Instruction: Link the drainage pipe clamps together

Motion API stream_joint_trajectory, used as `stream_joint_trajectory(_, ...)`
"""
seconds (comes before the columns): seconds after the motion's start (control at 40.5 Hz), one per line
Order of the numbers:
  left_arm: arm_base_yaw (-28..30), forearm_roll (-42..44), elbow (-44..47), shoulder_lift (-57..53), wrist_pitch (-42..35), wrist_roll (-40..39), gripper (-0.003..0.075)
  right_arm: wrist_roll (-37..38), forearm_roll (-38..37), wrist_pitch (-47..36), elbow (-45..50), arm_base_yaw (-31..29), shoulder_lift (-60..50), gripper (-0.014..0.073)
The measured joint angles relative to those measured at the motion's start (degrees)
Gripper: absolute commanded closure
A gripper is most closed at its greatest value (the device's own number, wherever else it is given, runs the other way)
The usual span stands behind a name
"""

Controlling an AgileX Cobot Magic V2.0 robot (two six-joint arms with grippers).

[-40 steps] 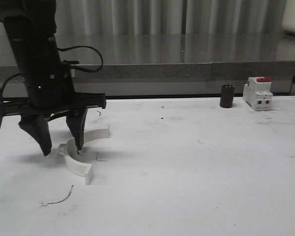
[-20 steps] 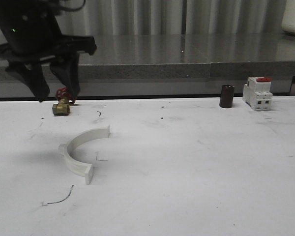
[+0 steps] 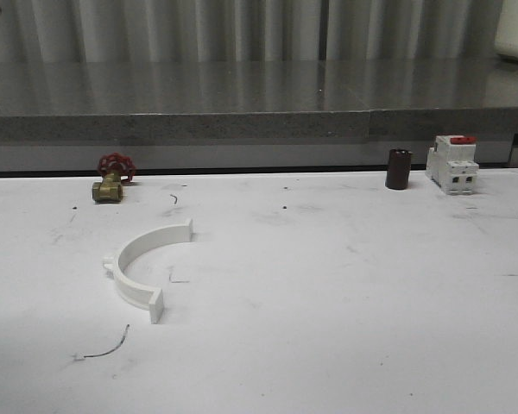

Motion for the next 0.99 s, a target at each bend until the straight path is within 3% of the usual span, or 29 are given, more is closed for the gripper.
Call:
stream_joint_trajectory(0.272, -0.1, 3.4, 16.2, -23.6, -7.5, 0.0, 0.0741, 0.0, 0.0, 0.0, 0.0, 0.0, 0.0, 0.0010)
stream_joint_trajectory(0.519, -0.1, 8.0, 23.1, -44.1, -8.2, 0.1, 0.0741, 0.0, 0.0, 0.0, 0.0, 0.0, 0.0, 0.0010)
stream_joint_trajectory(0.692, -0.1, 8.3, 23.4, -50.4, -8.2, 0.1, 0.0741, 0.0, 0.0, 0.0, 0.0, 0.0, 0.0, 0.0010)
stream_joint_trajectory(0.989, -0.1, 8.3, 23.4, -51.0, -8.1, 0.2, 0.0741, 0.0, 0.0, 0.0, 0.0, 0.0, 0.0, 0.0010)
